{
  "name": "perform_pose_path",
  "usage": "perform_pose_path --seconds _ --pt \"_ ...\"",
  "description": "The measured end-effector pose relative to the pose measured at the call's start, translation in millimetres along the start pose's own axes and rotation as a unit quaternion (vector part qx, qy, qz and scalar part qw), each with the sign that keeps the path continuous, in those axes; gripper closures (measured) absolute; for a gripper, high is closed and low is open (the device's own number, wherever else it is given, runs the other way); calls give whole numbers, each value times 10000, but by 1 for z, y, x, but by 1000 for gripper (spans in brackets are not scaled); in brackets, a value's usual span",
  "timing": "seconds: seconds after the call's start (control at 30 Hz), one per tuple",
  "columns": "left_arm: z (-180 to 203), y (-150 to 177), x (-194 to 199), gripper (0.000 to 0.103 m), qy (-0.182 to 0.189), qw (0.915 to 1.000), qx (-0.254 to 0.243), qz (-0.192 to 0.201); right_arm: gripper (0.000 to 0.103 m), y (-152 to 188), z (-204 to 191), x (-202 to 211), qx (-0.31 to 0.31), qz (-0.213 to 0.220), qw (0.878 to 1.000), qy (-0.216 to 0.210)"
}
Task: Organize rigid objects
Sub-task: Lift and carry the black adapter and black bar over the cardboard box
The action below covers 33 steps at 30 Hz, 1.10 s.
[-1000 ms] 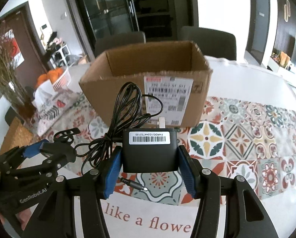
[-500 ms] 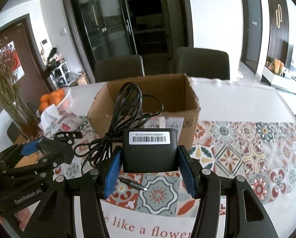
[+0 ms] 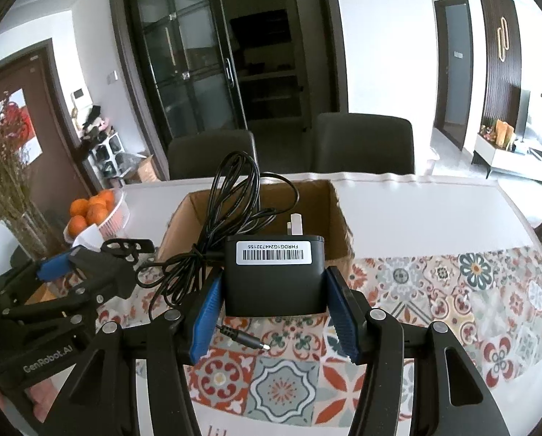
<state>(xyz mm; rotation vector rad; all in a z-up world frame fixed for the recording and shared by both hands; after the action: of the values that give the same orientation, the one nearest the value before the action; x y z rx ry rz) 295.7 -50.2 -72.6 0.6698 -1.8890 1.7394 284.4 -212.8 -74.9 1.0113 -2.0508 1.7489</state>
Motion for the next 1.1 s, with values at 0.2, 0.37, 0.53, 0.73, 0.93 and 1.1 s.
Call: perform_pose_path --seconds 0.2,0.37,0.53,0.73,0.93,1.1 --pt "2 -23 -7 30 73 9999 -37 139 47 -17 3 -6 -11 18 10000 36" --pt "4 -40 -16 30 84 9997 -116 181 47 -29 9 -16 -8 -113 9999 76" --pt "6 -49 -41 30 244 9996 -105 -120 47 -42 13 -30 65 -219 9997 121" --pt "7 -52 -67 30 305 9984 -114 -458 47 -49 16 -54 117 -483 9987 73" --pt "13 -50 -96 30 293 9962 -266 -776 47 -49 24 -76 69 -746 9972 63" --pt "17 -44 -118 30 185 9940 -404 -996 47 -44 34 -96 72 -1010 9947 158"
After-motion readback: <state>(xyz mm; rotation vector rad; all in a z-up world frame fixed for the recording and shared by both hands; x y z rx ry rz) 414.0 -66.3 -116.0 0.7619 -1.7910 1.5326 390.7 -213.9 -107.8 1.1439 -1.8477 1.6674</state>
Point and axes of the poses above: each gripper's, at about its wrist camera, not at the fingertips, and x roughly against the way its jaws point, z to its right, y to its underside, the point moved 8 cm from there along -x, roughly the way its jaws point, and after that the axes turned 9 degrees about -y, right-handed, at the moved point
